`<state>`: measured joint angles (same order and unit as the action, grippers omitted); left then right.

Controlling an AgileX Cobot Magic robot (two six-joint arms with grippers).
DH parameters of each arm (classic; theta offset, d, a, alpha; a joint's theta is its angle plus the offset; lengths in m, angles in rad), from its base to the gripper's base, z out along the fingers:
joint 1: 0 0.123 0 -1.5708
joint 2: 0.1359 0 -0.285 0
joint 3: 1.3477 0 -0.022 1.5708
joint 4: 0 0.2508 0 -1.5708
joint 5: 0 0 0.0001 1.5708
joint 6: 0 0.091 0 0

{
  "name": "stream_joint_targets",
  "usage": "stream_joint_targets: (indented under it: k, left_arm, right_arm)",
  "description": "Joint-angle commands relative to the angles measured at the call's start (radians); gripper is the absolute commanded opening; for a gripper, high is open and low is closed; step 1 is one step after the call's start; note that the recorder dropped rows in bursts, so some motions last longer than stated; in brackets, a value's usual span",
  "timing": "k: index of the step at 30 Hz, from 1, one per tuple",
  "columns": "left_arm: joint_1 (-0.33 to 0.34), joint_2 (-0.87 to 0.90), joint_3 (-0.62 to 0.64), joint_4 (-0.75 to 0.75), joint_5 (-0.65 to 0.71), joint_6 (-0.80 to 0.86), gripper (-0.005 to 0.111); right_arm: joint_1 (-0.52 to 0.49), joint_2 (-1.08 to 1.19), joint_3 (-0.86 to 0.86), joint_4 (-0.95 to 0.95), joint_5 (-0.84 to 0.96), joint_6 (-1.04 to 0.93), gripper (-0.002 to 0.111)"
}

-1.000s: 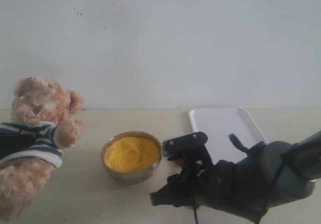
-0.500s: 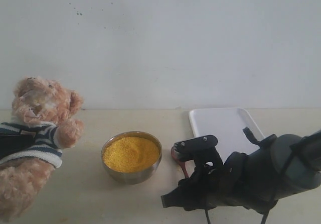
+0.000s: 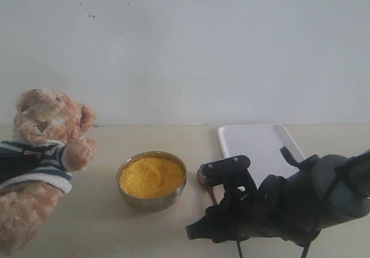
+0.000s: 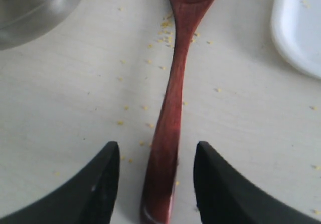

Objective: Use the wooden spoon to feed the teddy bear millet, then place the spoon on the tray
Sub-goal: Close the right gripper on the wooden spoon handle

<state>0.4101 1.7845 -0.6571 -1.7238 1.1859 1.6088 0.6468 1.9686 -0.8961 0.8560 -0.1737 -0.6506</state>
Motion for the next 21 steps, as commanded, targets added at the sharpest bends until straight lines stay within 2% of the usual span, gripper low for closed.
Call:
stream_joint_targets:
  k: [1,18,19,21]
  left_arm:
    - [-0.004,-0.013,0.005,-0.021,0.035,0.0,0.004]
    - [-0.004,-0.013,0.005,-0.021,0.035,-0.027,0.004]
    - [-0.004,-0.013,0.005,-0.021,0.035,-0.027,0.004]
    - [-0.004,-0.013,0.005,-0.021,0.035,-0.027,0.004]
  right_arm:
    - [-0.008,-0.002,-0.002,-0.001,-0.019,-0.006,0.044]
    - [-0.008,0.048,-0.002,0.001,0.001,-0.01,0.043]
    - [-0.008,0.048,-0.002,0.001,0.003,-0.01,0.041]
    - [-0.008,0.048,-0.002,0.001,0.017,-0.01,0.025]
